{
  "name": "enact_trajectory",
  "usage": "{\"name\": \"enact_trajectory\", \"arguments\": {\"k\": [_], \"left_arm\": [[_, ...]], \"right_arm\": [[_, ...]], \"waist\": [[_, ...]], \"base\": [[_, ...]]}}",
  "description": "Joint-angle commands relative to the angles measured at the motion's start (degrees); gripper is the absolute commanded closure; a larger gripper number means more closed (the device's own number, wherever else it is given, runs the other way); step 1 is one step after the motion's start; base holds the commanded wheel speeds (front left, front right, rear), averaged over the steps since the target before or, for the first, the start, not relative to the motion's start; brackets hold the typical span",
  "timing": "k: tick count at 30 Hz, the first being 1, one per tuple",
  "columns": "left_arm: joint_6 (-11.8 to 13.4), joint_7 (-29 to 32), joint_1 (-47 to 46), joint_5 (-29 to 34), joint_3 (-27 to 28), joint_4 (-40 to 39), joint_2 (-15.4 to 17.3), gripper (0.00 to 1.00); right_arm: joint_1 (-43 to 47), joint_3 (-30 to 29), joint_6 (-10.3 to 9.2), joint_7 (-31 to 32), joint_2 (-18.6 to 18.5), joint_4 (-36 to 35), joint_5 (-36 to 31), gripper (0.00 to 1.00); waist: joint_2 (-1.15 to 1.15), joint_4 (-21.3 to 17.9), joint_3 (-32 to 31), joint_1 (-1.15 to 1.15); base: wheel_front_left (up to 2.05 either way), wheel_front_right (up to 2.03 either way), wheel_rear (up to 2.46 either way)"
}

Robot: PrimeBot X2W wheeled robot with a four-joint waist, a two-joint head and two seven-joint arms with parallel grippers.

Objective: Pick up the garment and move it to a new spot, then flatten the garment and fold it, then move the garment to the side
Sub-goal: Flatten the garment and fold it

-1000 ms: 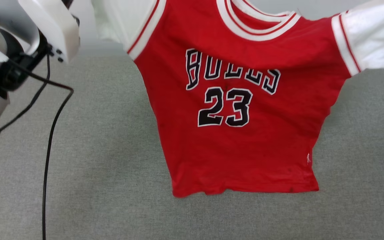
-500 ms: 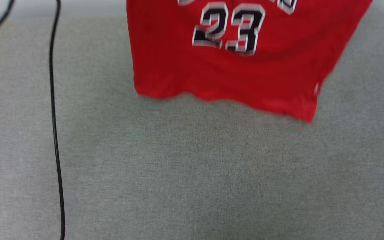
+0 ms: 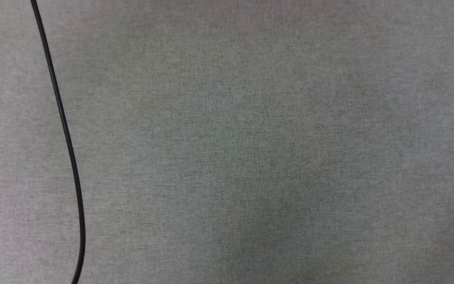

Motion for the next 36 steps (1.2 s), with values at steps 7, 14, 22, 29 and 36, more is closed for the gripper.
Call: {"name": "enact_trajectory", "arguments": {"k": [7, 14, 22, 29, 36], "left_arm": [[-1.02, -4.7, 0.92, -0.77, -1.79, 6.12, -1.36, 1.0], [-1.34, -9.35, 7.88, -2.28, -3.75, 8.47, -1.82, 1.0], [-1.35, -12.97, 22.85, -5.66, -4.29, 6.34, -0.14, 1.0], [1.3, -13.7, 40.34, -8.64, -2.35, 0.35, 2.0, 1.0], [5.3, -13.78, 59.8, -11.44, -0.91, -8.39, 3.24, 1.0]], "right_arm": [[-2.48, 4.88, -0.08, -4.55, 1.16, 7.51, 1.86, 1.0], [3.82, 10.61, -0.08, -8.57, 1.36, 10.1, 5.91, 1.0], [15.71, 18.16, -0.08, -12.1, 0.28, 8.76, 12.2, 1.0], [29.19, 22.29, -0.08, -15.39, -0.92, 4.94, 17.82, 1.0], [45.28, 22.78, -0.08, -17.8, -2.99, 1.9, 21.93, 1.0]], "waist": [[0.0, 0.07, 2.99, -0.01], [0.0, 0.75, 0.25, -0.01], [0.0, 0.76, -5.05, -0.01], [0.0, 0.56, -10.89, -0.01], [0.0, 1.58, -16.8, -0.01]], "base": [[0.0, 0.0, 0.0], [0.0, 0.0, 0.0], [0.0, 0.0, 0.0], [0.0, 0.0, 0.0], [0.0, 0.0, 0.0]]}}
